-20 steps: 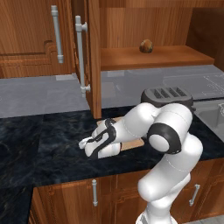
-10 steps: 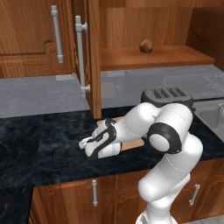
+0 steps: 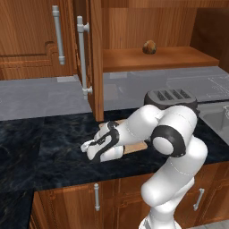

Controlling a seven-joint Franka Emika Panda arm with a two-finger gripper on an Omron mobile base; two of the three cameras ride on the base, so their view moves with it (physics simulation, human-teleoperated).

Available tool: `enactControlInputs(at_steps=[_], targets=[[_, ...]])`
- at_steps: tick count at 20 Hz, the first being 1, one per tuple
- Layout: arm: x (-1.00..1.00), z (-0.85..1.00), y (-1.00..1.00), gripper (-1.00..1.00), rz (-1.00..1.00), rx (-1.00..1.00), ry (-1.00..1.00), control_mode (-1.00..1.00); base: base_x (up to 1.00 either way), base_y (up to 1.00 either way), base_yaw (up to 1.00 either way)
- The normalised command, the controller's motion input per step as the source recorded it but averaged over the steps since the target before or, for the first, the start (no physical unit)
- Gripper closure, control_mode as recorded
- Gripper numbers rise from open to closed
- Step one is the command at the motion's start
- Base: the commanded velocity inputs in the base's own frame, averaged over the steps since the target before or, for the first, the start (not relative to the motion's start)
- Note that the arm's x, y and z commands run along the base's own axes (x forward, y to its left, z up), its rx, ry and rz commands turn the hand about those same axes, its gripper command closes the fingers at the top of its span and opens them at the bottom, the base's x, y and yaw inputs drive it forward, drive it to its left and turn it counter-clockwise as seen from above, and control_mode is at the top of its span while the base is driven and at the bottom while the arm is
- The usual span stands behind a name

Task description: Pick the bread, place it on the cutting board, pick the jam, place it on the counter, and close the cabinet.

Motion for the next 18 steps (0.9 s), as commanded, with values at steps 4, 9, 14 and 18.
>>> enactControlInputs(at_steps=[4, 9, 14, 18], targets=[[0.0, 0.0, 0.0, -1.0, 0.0, 0.0, 0.0, -1.0, 0.0, 0.0, 0.0], [0.0, 0.07, 0.0, -1.0, 0.0, 0.0, 0.0, -1.0, 0.0, 0.0, 0.0], [0.0, 0.3, 0.0, -1.0, 0.0, 0.0, -0.07, -1.0, 0.0, 0.0, 0.0], [-0.01, 0.44, -0.03, -1.0, 0.0, 0.0, -0.08, -1.0, 0.0, 0.0, 0.0]])
